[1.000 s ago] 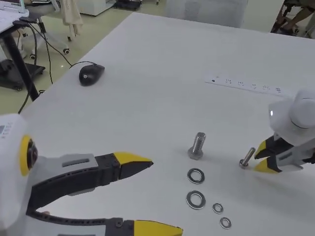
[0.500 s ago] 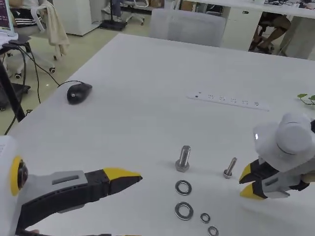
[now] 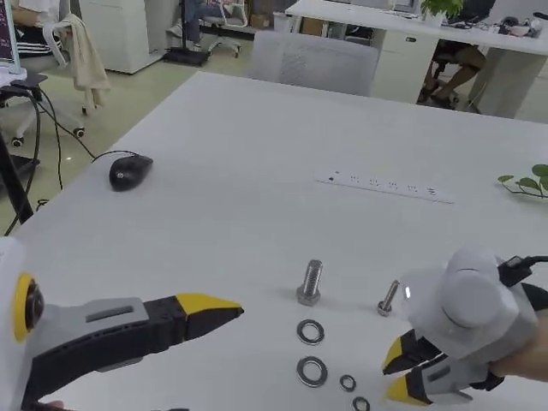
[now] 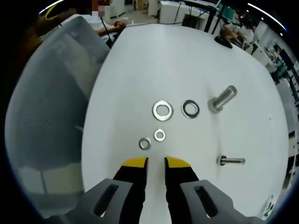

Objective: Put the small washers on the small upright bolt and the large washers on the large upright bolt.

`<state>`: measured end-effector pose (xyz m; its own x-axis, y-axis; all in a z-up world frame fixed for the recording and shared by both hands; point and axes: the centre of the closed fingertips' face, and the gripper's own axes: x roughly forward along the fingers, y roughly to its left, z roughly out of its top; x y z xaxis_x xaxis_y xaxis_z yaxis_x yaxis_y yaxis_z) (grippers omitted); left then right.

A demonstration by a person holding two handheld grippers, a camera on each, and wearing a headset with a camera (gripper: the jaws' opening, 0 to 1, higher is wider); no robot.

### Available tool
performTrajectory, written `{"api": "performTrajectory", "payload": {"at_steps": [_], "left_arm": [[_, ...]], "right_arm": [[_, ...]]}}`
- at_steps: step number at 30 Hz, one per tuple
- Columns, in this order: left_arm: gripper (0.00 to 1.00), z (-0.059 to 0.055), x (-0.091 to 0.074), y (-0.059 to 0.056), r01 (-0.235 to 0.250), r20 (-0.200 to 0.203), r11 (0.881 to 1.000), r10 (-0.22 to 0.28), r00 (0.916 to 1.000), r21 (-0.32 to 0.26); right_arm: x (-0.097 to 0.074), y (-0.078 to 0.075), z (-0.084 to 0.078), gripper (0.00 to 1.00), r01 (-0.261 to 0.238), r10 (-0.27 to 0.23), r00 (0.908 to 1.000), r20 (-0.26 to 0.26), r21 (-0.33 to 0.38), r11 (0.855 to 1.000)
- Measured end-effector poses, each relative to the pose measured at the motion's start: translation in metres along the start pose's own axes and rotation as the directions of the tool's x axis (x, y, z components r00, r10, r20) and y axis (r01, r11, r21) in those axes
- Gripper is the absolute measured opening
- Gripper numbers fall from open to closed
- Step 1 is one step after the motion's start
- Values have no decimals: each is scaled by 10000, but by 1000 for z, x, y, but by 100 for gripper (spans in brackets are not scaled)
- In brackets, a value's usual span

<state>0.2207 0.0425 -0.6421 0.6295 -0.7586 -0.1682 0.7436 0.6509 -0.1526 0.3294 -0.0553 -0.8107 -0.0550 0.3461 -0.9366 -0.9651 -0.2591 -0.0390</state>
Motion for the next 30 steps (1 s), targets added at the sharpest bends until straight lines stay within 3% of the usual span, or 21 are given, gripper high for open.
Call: {"api": "performTrajectory", "payload": {"at_steps": [7,14,30], "left_arm": [[53,1,-2,0,-79,132,10000,79,9999,-19],[53,1,-3,2,-204,221,9998,205,9995,-59],[53,-1,-1,2,-286,240,9995,289,9993,-131]], "right_arm": [[13,10,10,17,-282,280,9996,-63,-310,9991],[23,13,7,19,-441,428,9987,-293,-429,9981],[23,12,9,15,-351,343,9993,-118,-813,9961]]}}
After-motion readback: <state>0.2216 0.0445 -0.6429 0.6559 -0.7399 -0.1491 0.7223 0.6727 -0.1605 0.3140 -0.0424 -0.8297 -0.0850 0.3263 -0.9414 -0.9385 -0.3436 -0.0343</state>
